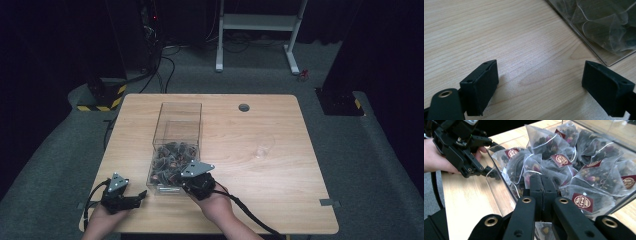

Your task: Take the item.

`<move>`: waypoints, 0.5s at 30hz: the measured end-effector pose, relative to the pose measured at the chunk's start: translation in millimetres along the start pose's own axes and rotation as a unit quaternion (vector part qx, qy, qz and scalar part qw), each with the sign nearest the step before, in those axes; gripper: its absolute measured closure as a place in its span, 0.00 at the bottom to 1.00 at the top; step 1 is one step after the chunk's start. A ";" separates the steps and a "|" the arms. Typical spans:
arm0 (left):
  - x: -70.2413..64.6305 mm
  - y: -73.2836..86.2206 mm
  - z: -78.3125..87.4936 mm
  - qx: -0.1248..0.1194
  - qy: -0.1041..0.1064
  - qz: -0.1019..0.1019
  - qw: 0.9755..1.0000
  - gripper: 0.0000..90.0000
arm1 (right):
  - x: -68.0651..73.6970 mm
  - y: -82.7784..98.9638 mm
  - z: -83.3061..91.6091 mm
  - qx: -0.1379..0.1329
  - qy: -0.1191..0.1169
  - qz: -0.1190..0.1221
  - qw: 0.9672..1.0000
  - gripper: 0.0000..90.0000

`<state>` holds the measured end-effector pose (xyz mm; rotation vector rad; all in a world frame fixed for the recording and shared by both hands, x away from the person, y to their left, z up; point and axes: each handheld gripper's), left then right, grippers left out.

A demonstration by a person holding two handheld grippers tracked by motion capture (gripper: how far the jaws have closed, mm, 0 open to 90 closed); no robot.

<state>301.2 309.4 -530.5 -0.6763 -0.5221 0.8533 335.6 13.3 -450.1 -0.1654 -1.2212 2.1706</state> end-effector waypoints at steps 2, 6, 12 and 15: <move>0.0 0.0 0.0 0.000 0.000 0.000 1.000 0.16 | -0.1 -0.4 2.9 -0.006 -0.001 -0.002 1.000 1.00; 0.0 0.0 0.0 0.000 0.000 0.000 1.000 0.16 | -0.8 -0.7 6.7 -0.018 -0.003 -0.007 1.000 1.00; 0.2 0.0 0.0 0.000 0.000 -0.002 1.000 0.16 | -1.5 -2.2 10.7 -0.031 -0.005 -0.013 0.999 1.00; 0.1 0.0 0.0 0.000 0.000 -0.001 1.000 0.16 | -1.7 -3.7 13.8 -0.041 -0.005 -0.014 0.999 1.00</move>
Point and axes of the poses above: each handheld gripper's, and its own axes: z roughly backward along the jaws, y roughly out of its underside, x roughly to its left, and after that the axes turned 12 degrees about -z, right-handed
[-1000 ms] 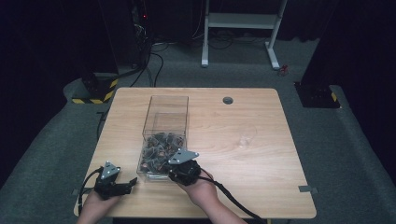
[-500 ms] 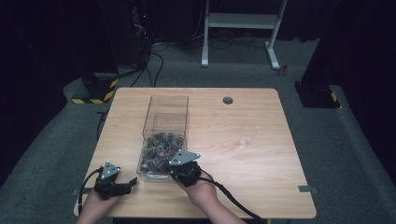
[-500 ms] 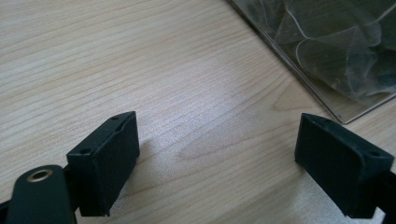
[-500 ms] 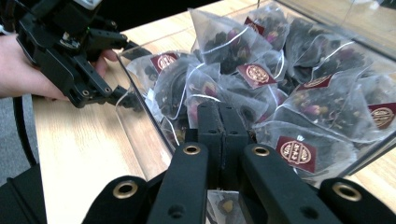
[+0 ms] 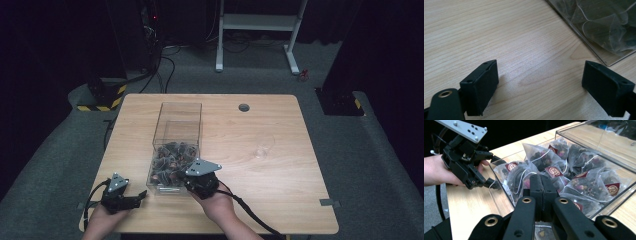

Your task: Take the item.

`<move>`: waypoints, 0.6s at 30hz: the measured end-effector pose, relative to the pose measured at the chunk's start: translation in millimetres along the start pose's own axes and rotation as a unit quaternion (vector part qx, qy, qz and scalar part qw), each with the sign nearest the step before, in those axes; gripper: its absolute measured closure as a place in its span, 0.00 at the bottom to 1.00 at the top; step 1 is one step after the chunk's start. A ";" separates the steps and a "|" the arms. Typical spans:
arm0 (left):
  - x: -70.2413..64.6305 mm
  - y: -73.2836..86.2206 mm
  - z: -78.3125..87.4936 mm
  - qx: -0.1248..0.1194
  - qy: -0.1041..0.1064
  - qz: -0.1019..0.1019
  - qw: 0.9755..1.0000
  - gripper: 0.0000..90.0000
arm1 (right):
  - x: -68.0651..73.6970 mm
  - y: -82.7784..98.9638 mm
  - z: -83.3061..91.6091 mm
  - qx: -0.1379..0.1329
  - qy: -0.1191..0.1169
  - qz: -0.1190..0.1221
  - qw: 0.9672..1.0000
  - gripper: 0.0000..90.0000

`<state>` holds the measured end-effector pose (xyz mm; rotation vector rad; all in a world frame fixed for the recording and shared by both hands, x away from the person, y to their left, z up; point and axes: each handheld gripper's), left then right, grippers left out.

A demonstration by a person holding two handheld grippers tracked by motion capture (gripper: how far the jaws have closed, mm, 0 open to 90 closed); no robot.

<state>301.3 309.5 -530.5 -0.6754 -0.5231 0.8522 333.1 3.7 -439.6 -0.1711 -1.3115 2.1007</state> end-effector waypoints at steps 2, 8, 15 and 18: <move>0.0 0.0 0.0 0.000 0.000 0.000 1.000 0.16 | 0.0 -0.3 0.9 -0.002 -0.001 -0.001 1.000 1.00; 0.0 0.0 0.0 0.000 0.000 0.000 1.000 0.16 | 0.2 -2.9 6.7 -0.019 0.001 -0.003 1.000 1.00; 0.1 0.0 0.1 0.000 0.000 -0.002 1.000 0.16 | -0.6 -5.6 11.3 -0.033 0.003 -0.003 0.999 1.00; 0.1 0.0 0.1 0.000 0.000 -0.002 1.000 0.16 | -1.0 -6.6 13.4 -0.037 0.004 -0.005 0.999 1.00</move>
Point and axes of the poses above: each handheld gripper's, and its own axes: z roughly backward along the jaws, y roughly out of its underside, x roughly to its left, and after that the axes turned 12 degrees about -z, right-handed
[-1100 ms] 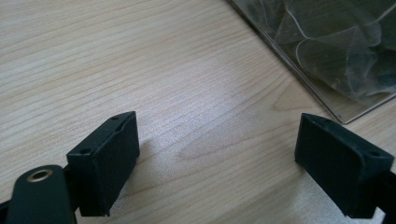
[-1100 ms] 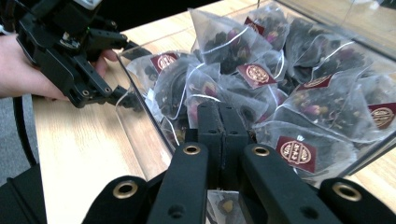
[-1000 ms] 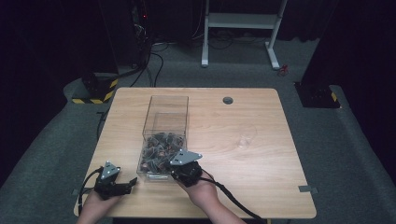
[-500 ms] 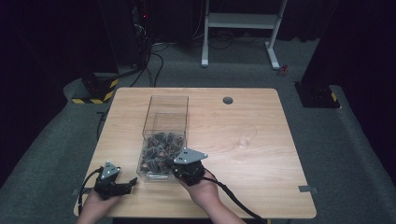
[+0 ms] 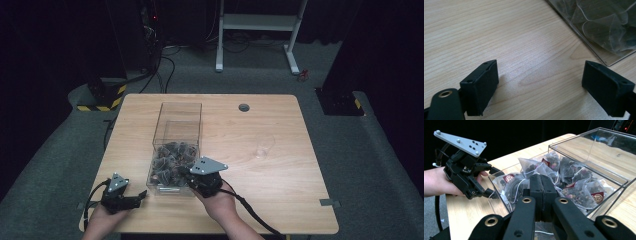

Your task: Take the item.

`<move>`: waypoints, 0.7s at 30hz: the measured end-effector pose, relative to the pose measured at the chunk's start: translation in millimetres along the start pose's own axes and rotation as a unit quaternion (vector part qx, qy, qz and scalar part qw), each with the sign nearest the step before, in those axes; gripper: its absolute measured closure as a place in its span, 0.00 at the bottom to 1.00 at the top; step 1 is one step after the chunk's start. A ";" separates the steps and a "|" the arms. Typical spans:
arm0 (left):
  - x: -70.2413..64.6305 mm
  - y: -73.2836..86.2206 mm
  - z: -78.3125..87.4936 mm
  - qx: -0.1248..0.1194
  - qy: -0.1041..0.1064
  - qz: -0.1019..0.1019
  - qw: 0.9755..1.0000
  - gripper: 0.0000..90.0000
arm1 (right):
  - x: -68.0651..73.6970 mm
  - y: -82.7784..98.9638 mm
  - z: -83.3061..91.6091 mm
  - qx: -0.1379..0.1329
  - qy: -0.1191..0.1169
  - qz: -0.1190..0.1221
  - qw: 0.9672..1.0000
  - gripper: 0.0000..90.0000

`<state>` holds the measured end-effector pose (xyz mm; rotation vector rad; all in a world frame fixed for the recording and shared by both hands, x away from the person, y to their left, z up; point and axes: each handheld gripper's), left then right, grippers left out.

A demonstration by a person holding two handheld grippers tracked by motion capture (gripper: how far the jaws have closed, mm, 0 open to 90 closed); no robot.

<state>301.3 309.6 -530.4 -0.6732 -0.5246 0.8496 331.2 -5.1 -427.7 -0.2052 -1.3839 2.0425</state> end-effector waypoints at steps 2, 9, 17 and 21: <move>0.0 0.0 0.0 0.000 0.000 0.000 1.000 0.16 | 0.0 -0.3 0.5 -0.002 -0.001 0.000 1.000 1.00; 0.0 0.0 0.0 0.000 0.000 0.000 1.000 0.16 | -0.4 -1.5 5.1 -0.013 0.003 -0.001 1.000 1.00; 0.0 0.0 0.0 0.000 0.000 0.000 1.000 0.16 | -2.1 -2.6 9.3 -0.018 0.004 -0.003 1.000 1.00; 0.1 0.0 0.0 0.000 0.000 0.000 1.000 0.16 | -2.7 -2.6 12.1 -0.020 0.006 -0.002 1.000 1.00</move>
Point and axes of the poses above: each handheld gripper's, and its own axes: z roughly backward along the jaws, y roughly out of its underside, x roughly to its left, and after that the axes turned 12 degrees about -z, right-handed
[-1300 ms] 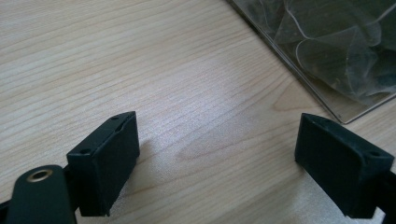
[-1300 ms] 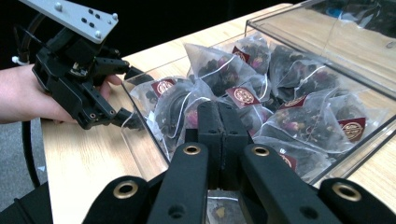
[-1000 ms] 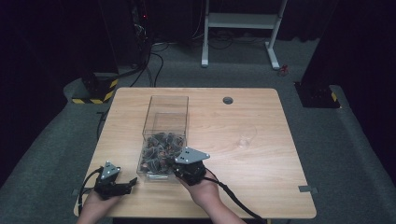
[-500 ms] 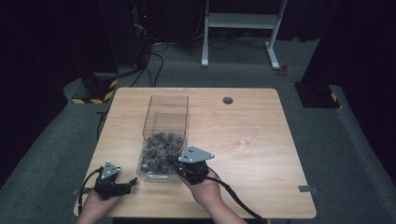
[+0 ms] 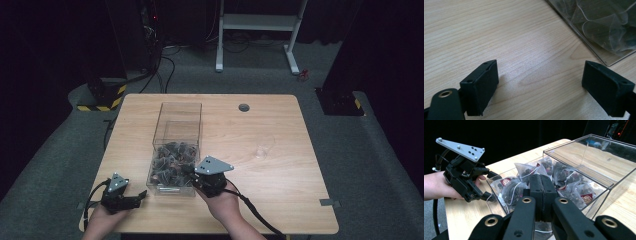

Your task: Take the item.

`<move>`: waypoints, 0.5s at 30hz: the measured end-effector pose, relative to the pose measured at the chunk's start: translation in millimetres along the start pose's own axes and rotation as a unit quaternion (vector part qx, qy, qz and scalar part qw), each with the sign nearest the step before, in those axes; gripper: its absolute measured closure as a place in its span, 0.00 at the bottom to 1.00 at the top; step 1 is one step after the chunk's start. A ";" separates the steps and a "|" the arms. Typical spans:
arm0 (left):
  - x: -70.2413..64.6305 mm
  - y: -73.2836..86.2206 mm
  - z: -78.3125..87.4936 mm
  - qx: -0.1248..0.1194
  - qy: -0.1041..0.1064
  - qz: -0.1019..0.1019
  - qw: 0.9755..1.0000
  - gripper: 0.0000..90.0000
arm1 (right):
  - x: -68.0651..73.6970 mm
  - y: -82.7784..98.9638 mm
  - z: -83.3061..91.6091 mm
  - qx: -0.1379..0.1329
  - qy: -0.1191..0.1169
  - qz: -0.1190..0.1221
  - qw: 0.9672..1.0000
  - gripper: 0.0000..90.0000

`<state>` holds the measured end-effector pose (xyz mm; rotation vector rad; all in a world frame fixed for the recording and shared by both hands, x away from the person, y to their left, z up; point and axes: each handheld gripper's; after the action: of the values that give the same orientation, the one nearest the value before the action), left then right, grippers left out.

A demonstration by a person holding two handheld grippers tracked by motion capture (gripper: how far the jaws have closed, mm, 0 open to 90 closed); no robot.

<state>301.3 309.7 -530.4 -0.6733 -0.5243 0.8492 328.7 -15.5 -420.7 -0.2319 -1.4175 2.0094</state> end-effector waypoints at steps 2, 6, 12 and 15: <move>-0.2 0.0 0.0 0.000 0.000 0.001 1.000 0.16 | -0.6 -0.1 1.8 -0.002 0.000 0.000 1.000 1.00; 0.0 0.1 0.1 0.000 0.000 0.000 1.000 0.16 | -2.7 0.0 6.1 -0.004 0.003 -0.001 1.000 1.00; 0.0 0.1 0.1 0.000 0.001 0.000 1.000 0.16 | -8.3 1.0 12.0 -0.008 0.012 -0.007 1.000 1.00; 0.0 0.1 0.1 0.000 0.001 0.000 1.000 0.16 | -13.0 2.1 16.1 -0.008 0.018 -0.008 1.000 1.00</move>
<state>301.2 309.7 -530.4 -0.6741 -0.5238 0.8480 329.9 -36.2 -419.1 -0.2613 -1.4093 1.9731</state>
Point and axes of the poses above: each handheld gripper's, and its own axes: z roughly backward along the jaws, y roughly out of its underside, x roughly to its left, and after that the axes turned 12 degrees about -z, right-handed
